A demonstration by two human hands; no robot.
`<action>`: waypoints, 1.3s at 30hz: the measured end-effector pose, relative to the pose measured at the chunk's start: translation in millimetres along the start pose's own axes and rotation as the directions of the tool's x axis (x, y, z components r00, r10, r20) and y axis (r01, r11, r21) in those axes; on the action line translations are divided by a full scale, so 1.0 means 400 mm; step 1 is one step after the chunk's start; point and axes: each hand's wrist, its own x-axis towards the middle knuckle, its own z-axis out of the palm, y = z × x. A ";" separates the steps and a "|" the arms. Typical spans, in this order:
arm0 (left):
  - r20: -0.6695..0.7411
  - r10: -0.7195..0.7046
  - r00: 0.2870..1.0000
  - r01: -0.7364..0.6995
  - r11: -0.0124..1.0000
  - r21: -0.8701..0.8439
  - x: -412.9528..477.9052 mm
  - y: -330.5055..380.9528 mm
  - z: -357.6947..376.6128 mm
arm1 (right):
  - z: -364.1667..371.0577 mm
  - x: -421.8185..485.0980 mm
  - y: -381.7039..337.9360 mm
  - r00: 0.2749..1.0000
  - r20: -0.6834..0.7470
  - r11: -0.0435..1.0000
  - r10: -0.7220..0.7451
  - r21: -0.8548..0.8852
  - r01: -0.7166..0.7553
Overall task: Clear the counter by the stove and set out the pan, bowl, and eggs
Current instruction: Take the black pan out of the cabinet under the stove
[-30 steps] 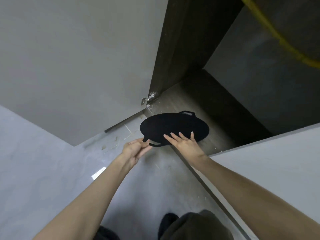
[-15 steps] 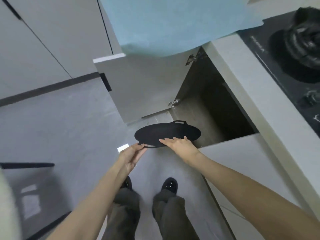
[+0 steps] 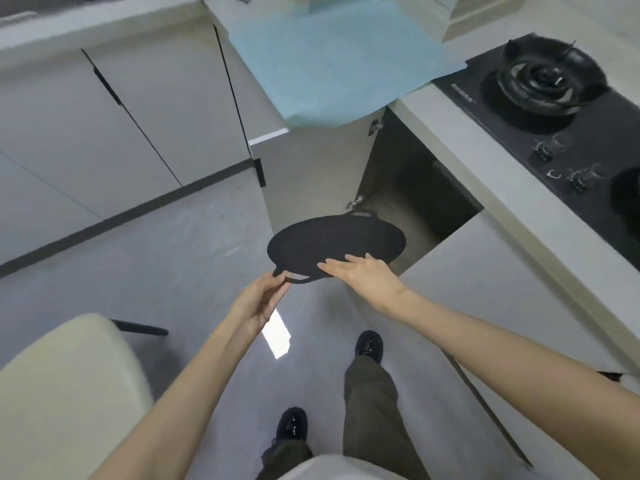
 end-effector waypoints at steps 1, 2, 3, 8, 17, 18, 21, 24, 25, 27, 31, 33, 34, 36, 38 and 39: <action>0.022 0.010 1.000 -0.010 1.000 0.026 -0.023 0.001 -0.011 | -0.003 -0.021 -0.019 1.000 -0.019 1.000 0.009 0.005 -0.009; 0.043 0.019 0.999 -0.021 0.998 0.063 -0.048 0.004 -0.020 | -0.009 -0.045 -0.039 0.999 -0.047 1.000 0.019 0.004 -0.019; 0.067 0.024 0.997 -0.030 0.995 0.098 -0.069 0.006 -0.027 | -0.013 -0.069 -0.056 0.997 -0.077 1.000 0.027 -0.005 -0.027; 0.197 0.050 0.979 -0.095 0.969 0.227 -0.179 0.004 -0.003 | -0.044 -0.213 -0.103 0.978 -0.185 0.994 0.097 -0.029 -0.104; 0.543 0.021 0.839 -0.311 0.839 0.447 -0.270 -0.060 0.237 | -0.052 -0.483 -0.025 0.812 -0.459 0.917 0.362 0.019 -0.398; 0.570 0.004 0.821 -0.319 0.832 0.454 -0.274 -0.078 0.274 | -0.047 -0.517 -0.008 0.789 -0.482 0.909 0.382 0.042 -0.415; 0.629 -0.053 0.775 -0.335 0.811 0.480 -0.287 -0.150 0.403 | -0.025 -0.631 0.067 0.745 -0.450 0.854 0.492 0.082 -0.514; 0.695 -0.132 0.707 -0.403 0.732 0.549 -0.304 -0.260 0.551 | 0.019 -0.759 0.165 0.714 -0.372 0.791 0.593 0.102 -0.604; 0.705 -0.161 0.691 -0.413 0.712 0.568 -0.312 -0.297 0.599 | 0.034 -0.800 0.196 0.706 -0.347 0.772 0.617 0.092 -0.629; 0.685 -0.185 0.704 -0.396 0.699 0.596 -0.317 -0.408 0.711 | 0.090 -0.899 0.282 0.683 -0.293 0.731 0.669 0.095 -0.676; 0.664 -0.260 0.701 -0.352 0.683 0.639 -0.322 -0.562 0.856 | 0.135 -1.034 0.379 0.610 -0.212 0.641 0.764 0.135 -0.756; 0.666 -0.303 0.682 -0.362 0.652 0.667 -0.317 -0.648 0.930 | 0.169 -1.109 0.429 0.581 -0.189 0.609 0.792 0.174 -0.774; 0.658 -0.313 0.684 -0.359 0.641 0.678 -0.312 -0.683 0.961 | 0.193 -1.140 0.450 0.579 -0.188 0.608 0.793 0.199 -0.769; 0.644 -0.328 0.691 -0.351 0.627 0.696 -0.304 -0.751 1.020 | 0.223 -1.198 0.489 0.577 -0.165 0.600 0.800 0.242 -0.763; 0.628 -0.365 0.687 -0.328 0.615 0.717 -0.293 -0.807 1.069 | 0.259 -1.235 0.526 0.568 -0.114 0.576 0.815 0.273 -0.771; 0.616 -0.395 0.682 -0.309 0.608 0.732 -0.287 -0.841 1.101 | 0.285 -1.255 0.549 0.556 -0.092 0.556 0.826 0.295 -0.777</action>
